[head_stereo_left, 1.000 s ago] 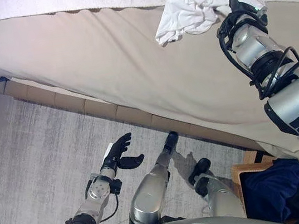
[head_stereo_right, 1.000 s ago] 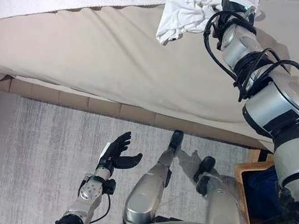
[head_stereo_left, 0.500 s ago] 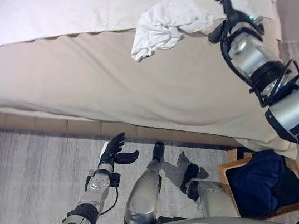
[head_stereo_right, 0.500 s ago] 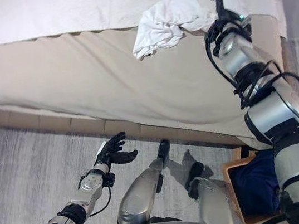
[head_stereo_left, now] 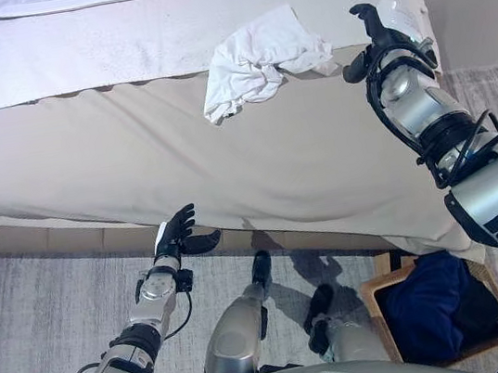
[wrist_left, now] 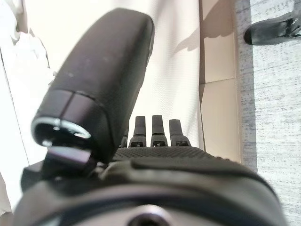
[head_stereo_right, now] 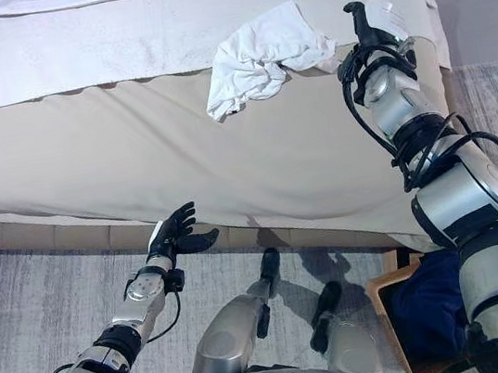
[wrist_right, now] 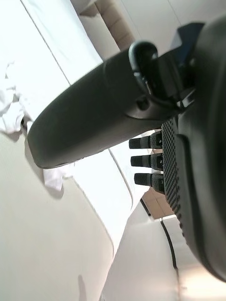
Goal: Pick up the clothes from the bed and place them into the basket
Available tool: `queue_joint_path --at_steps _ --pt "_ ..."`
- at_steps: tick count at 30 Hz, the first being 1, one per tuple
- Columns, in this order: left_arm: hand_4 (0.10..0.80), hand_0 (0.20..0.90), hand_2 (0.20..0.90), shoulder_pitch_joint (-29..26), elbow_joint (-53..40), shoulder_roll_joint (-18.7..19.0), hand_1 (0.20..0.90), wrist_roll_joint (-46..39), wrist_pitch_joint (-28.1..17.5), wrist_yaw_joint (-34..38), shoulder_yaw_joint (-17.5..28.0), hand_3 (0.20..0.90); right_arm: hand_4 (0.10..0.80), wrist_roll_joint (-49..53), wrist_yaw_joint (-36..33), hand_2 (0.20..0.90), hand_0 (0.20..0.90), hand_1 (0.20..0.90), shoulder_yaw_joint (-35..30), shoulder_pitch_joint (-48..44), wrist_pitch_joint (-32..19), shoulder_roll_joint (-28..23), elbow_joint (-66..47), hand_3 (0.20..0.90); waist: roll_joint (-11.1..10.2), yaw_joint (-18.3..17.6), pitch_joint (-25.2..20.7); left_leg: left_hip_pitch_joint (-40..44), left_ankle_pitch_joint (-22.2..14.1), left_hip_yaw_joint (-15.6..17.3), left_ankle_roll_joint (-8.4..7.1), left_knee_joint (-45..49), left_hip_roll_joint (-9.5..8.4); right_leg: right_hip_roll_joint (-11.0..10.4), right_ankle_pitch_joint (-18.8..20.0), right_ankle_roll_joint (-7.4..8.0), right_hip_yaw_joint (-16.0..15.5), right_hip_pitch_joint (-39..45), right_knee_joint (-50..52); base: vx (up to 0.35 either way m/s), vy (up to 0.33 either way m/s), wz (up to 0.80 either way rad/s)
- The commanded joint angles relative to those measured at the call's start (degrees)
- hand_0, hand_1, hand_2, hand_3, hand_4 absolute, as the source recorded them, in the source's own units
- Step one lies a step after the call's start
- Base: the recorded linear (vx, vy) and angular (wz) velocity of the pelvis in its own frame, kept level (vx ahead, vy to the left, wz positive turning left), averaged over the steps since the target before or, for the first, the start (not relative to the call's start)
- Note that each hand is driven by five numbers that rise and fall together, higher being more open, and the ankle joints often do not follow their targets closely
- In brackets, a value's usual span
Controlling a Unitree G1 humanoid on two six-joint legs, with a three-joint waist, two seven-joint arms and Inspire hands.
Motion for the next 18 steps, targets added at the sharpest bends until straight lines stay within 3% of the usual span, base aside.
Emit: queue_joint_path --at_steps 1,2,3,4,5,6,7,9,13,18 --pt "0.8 0.9 0.9 5.6 -4.4 2.5 0.9 0.9 -2.9 0.6 -3.4 0.9 0.8 -1.4 -1.8 0.9 0.9 0.9 2.3 -3.0 -4.1 -3.5 -4.9 0.9 -1.4 -1.1 -4.7 3.1 -4.5 -0.8 0.4 1.1 0.79 -5.9 13.0 2.03 11.9 -9.2 19.1 0.221 0.139 0.29" --pt "0.8 0.9 0.9 6.2 -4.8 2.6 0.9 0.3 -2.8 0.7 -3.5 0.9 0.8 -1.5 -1.6 0.9 0.9 0.9 2.5 -2.7 -3.4 -3.6 -6.4 0.9 -1.1 -1.8 -4.6 3.2 -4.5 -1.3 0.32 1.0 0.86 -4.2 12.8 1.62 13.0 -10.5 17.7 0.268 0.05 0.39" --pt "0.8 0.9 0.9 6.3 -4.5 2.8 0.9 -0.9 -3.4 0.4 -3.7 0.9 0.8 -1.7 -1.7 0.9 0.9 0.9 3.7 -3.1 -1.7 -4.1 -8.4 0.9 -1.5 -3.5 -3.9 4.0 -4.8 -3.2 0.06 0.4 0.11 -1.4 11.2 0.87 14.8 -11.6 10.2 0.136 -0.053 0.26" --pt "0.8 0.9 0.9 6.2 -4.4 2.8 0.9 -1.1 -3.4 0.3 -3.7 0.9 0.8 -1.6 -1.7 0.9 0.9 0.9 3.9 -3.3 -1.5 -4.1 -8.6 0.9 -1.5 -3.7 -4.0 3.9 -4.8 -3.5 0.03 0.3 0.06 -1.1 11.2 0.77 14.9 -11.7 8.8 0.095 -0.149 0.27" --pt "0.8 0.9 0.9 4.9 -3.9 3.0 0.9 -0.9 -4.6 -0.4 -3.9 0.9 0.8 -1.6 -2.6 0.9 0.9 0.9 4.3 -4.9 -1.3 -3.7 -7.9 0.9 -2.1 -5.0 -3.2 3.7 -5.9 -5.1 0.18 0.2 -0.78 0.4 11.6 0.49 17.0 -12.6 0.4 0.024 -0.142 0.34" --pt "0.8 0.9 0.9 4.3 -3.6 2.7 0.9 -0.4 -5.1 -0.2 -4.0 0.9 0.8 -2.2 -2.5 0.9 0.9 0.9 4.0 -5.3 0.0 -3.6 -9.1 0.9 -2.1 -5.7 -3.1 2.5 -5.9 -6.2 0.52 0.5 -0.97 1.9 10.6 0.11 19.3 -13.0 0.0 0.038 -0.171 0.46" --pt "0.8 0.9 0.9 4.1 -3.3 2.3 0.9 -0.4 -5.4 0.3 -4.3 0.9 0.8 -3.0 -2.1 0.9 0.9 0.9 3.8 -5.3 0.7 -3.9 -10.3 0.9 -2.4 -5.9 -3.1 2.0 -5.5 -6.4 0.53 0.3 -1.04 2.6 9.7 0.0 19.4 -12.1 -1.3 0.045 -0.106 0.71" --pt "0.8 0.9 0.9 3.0 -3.1 1.8 0.9 0.9 -6.2 -0.5 -4.2 0.9 0.8 -1.7 -2.3 0.9 0.9 0.9 4.3 -6.9 -0.4 -4.5 -8.8 0.9 -2.8 -5.0 -2.9 1.4 -4.3 -5.2 -0.04 -1.2 -0.75 2.1 9.2 0.14 16.5 -9.3 -4.2 0.029 -0.069 0.82" --pt "0.8 0.9 0.9 2.6 -5.3 2.3 0.9 5.4 -9.4 -1.6 -7.3 0.9 0.8 -0.6 -3.0 0.9 0.9 0.9 5.5 -10.2 -0.9 -5.8 -5.0 0.9 -2.7 -3.2 -2.0 -0.4 -2.9 -5.3 -0.28 -2.5 -0.83 2.0 8.5 0.26 14.4 -8.2 -5.4 0.007 -0.06 0.24" --pt "0.8 0.9 0.9 2.4 -7.9 3.6 0.9 3.8 -11.0 -2.6 -9.2 0.9 0.8 1.1 -3.6 0.9 0.9 0.9 6.9 -13.1 -0.2 -6.8 -3.9 0.9 -1.9 -2.4 -0.5 -2.3 -2.3 -6.1 -0.14 -2.1 -1.14 1.3 7.8 0.22 12.9 -10.2 -3.5 -0.006 0.006 0.26"
